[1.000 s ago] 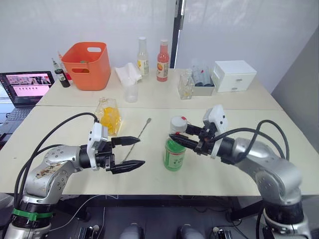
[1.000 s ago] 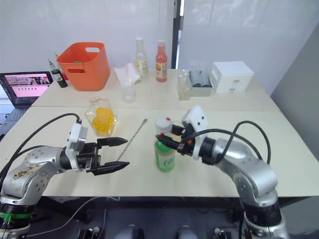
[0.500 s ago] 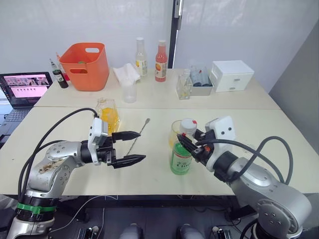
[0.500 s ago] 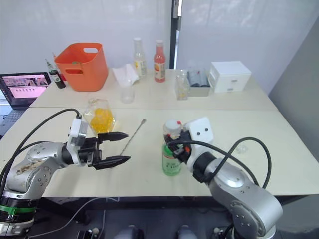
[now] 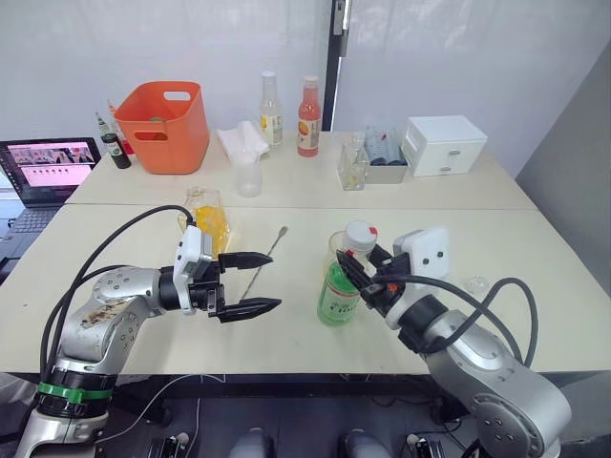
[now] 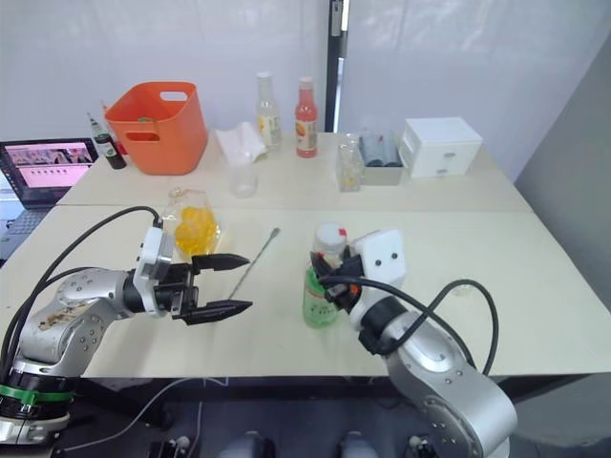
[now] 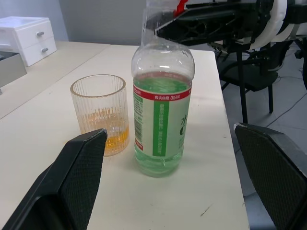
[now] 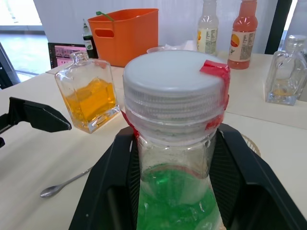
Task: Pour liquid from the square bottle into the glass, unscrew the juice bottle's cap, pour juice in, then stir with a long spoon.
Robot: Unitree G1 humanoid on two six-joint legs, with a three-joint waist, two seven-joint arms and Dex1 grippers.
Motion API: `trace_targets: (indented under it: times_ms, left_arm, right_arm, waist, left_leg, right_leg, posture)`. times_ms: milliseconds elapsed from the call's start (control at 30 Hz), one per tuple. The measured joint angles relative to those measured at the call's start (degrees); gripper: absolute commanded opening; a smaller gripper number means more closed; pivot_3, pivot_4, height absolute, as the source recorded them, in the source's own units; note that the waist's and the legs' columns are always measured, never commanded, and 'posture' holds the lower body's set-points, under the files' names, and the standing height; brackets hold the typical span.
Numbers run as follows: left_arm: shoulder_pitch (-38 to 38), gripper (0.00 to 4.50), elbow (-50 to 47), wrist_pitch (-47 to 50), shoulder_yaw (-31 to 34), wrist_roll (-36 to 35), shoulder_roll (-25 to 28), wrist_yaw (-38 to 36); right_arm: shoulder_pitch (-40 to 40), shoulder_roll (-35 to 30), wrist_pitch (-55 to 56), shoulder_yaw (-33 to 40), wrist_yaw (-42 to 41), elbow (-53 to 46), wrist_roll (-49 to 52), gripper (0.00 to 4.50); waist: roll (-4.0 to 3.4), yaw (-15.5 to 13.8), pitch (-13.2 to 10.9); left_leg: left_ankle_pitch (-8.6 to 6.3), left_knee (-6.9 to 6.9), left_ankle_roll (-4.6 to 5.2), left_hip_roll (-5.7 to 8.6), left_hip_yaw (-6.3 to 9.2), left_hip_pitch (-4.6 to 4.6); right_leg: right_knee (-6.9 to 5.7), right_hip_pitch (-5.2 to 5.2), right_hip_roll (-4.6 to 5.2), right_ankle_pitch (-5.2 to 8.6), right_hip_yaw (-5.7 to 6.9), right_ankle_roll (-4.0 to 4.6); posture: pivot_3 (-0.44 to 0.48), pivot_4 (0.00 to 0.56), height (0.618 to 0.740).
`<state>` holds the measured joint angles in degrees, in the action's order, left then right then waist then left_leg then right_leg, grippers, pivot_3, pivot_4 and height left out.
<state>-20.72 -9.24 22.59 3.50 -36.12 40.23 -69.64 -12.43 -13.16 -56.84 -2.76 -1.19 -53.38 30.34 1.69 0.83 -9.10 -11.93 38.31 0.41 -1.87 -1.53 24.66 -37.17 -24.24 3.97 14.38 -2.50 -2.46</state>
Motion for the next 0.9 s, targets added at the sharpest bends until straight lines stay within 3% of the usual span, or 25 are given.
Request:
trace_targets:
  times_ms: [100,200,367,500,667,767,900]
  left_arm:
    - [-0.51,4.5,0.01,-0.01,0.0,0.02,0.0,-0.03]
    - [-0.77,4.5,0.01,-0.04,0.0,0.02,0.0,-0.02]
    - [-0.79,4.5,0.01,-0.04,0.0,0.04,0.0,0.03]
    - [-0.82,4.5,0.01,-0.04,0.0,0.04,0.0,0.18]
    - [-1.08,4.5,0.0,-0.02,-0.02,0.06,-0.03,0.3]
    - [-1.08,4.5,-0.04,-0.02,-0.11,0.06,-0.1,0.3]
    - [-0.66,4.5,-0.78,0.11,-0.09,0.03,-0.09,0.58]
  right_arm:
    - [0.02,-0.02,0.83,-0.63,-0.85,0.41,-0.21,1.46]
    - [-0.03,-0.32,1.74,-0.61,-1.79,1.05,-0.23,2.87]
    - [-0.75,-2.18,2.74,-0.13,-6.22,2.54,1.27,4.48]
    - [-2.28,-4.63,3.66,2.32,-11.04,4.23,4.56,4.48]
    - [-4.74,-16.52,5.46,6.89,-27.93,12.44,11.56,4.48]
    - [-10.01,-24.53,10.95,6.1,-44.06,26.08,11.0,4.48]
    - [-19.83,-26.49,20.25,2.19,-60.44,43.68,7.26,4.48]
  waist:
    - [0.0,0.02,0.0]
    - [0.0,0.03,0.0]
    - [0.0,0.02,0.0]
    - [0.0,-0.06,0.0]
    - [0.01,-0.08,0.0]
    - [0.01,-0.04,0.0]
    - [0.02,0.32,-0.01]
  left_leg:
    - [0.0,0.0,0.0,-0.04,0.01,-0.02]
    - [0.0,0.0,0.0,-0.03,0.01,-0.02]
    - [0.0,0.0,0.0,-0.03,0.0,-0.02]
    - [0.0,0.01,0.0,-0.01,0.0,-0.02]
    - [0.0,0.02,0.0,-0.01,0.01,-0.06]
    - [0.0,0.03,0.0,-0.03,-0.02,-0.09]
    - [0.0,0.0,0.01,-0.15,-0.01,-0.12]
  right_leg:
    - [-0.01,0.0,-0.04,0.0,0.01,0.0]
    - [-0.01,0.01,-0.04,0.0,0.0,0.0]
    - [-0.01,0.02,-0.04,0.0,0.0,0.0]
    - [0.0,0.04,-0.02,0.0,0.0,0.0]
    - [0.04,0.1,-0.02,0.0,0.02,0.0]
    - [0.04,0.12,-0.05,-0.01,0.0,0.0]
    - [0.04,0.09,-0.22,-0.02,-0.03,0.03]
  posture:
    - [0.0,0.15,0.715]
    - [0.0,0.15,0.715]
    - [0.0,0.15,0.715]
    - [0.0,0.15,0.715]
    - [0.0,0.15,0.715]
    - [0.0,0.15,0.715]
    - [0.0,0.15,0.715]
